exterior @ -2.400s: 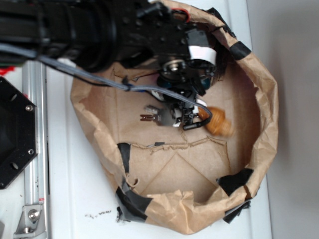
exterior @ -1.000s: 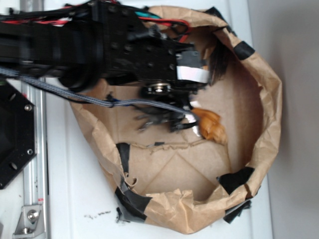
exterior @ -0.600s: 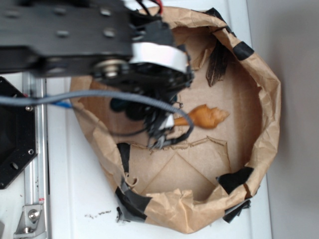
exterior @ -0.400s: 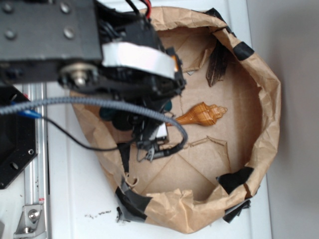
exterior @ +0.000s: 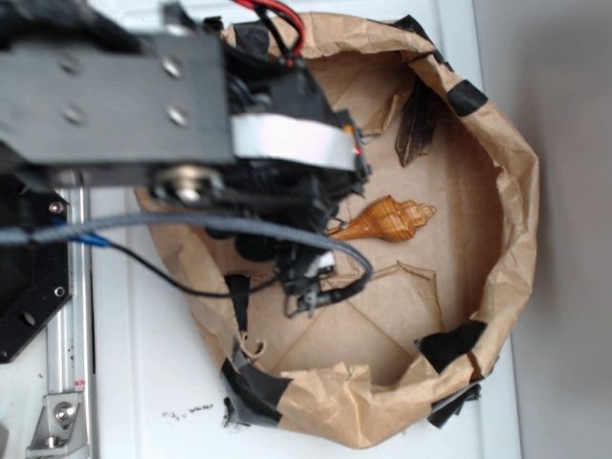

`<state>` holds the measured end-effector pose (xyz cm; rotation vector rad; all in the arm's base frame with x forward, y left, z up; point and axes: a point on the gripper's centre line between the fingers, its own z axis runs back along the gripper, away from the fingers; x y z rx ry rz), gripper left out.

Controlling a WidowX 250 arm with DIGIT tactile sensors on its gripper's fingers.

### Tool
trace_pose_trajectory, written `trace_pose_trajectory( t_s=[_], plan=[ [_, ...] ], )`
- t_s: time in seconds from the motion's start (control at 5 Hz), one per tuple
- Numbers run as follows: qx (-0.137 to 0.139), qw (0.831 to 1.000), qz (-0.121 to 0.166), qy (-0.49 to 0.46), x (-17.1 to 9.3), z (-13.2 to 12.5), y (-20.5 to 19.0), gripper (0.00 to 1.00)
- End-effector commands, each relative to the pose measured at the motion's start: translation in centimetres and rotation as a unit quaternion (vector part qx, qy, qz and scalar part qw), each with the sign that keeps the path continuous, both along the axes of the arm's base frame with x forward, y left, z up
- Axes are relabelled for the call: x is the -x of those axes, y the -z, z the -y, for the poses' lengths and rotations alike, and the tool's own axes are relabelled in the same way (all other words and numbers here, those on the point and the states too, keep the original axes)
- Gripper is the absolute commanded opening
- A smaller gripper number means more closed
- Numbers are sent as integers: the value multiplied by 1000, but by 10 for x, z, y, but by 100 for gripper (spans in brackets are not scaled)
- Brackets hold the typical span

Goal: Grab the plastic pickle.

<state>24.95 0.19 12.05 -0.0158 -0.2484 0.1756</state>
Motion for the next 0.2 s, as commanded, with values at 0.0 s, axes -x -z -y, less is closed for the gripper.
trace_pose_trajectory(
  t_s=[0.0],
  plan=[
    [-20,999,-23,-44,-12,-6,7,0]
  ],
)
